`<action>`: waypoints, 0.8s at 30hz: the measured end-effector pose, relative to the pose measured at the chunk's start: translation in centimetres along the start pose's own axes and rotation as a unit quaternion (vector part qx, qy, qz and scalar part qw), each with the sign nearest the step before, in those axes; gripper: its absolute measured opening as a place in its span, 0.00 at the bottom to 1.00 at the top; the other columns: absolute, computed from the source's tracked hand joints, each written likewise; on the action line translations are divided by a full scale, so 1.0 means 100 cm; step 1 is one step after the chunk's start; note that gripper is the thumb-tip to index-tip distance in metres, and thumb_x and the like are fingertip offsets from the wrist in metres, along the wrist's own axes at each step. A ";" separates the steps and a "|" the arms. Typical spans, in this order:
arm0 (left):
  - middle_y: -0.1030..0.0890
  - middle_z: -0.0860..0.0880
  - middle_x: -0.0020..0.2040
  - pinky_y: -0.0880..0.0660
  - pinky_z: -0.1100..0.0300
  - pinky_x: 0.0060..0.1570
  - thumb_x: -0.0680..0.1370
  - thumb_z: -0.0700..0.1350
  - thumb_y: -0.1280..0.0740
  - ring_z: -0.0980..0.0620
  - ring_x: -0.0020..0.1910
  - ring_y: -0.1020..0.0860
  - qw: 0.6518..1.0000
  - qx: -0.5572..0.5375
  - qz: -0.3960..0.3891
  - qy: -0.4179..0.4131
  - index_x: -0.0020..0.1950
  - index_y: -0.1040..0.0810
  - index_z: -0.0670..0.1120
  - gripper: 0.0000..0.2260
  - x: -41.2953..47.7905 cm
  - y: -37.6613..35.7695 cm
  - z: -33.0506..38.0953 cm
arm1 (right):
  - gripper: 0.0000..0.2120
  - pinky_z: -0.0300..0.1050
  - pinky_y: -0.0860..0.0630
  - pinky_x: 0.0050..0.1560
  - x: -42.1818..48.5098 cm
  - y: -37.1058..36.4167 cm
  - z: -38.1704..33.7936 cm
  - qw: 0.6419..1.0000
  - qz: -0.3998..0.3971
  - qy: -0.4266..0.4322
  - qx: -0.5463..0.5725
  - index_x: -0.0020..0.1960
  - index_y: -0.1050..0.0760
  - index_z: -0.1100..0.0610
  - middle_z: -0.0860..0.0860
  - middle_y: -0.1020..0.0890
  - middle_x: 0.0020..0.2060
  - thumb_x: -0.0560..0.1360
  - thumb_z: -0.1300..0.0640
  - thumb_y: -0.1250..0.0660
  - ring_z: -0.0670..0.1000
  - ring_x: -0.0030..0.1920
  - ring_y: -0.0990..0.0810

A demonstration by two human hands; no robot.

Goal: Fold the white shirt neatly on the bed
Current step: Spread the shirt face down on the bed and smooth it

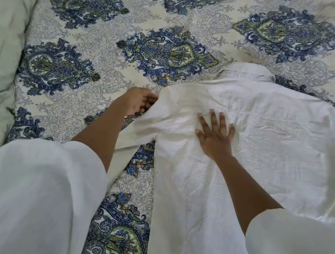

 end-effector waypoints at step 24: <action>0.20 0.48 0.40 0.26 0.58 0.42 0.76 0.44 0.33 0.51 0.38 0.22 0.985 0.069 -0.054 -0.147 0.45 0.24 0.45 0.03 -0.037 0.029 -0.001 | 0.26 0.62 0.67 0.71 0.008 0.004 -0.003 0.999 -0.045 -0.009 -0.009 0.73 0.64 0.36 0.43 0.69 0.74 0.78 0.38 0.57 0.51 0.73 0.71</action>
Point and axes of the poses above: each hand's wrist, its own x-axis towards the middle knuckle, its own y-axis out of the back of the hand, z = x × y, the point moved 4 cm from there along x, towards the middle knuckle
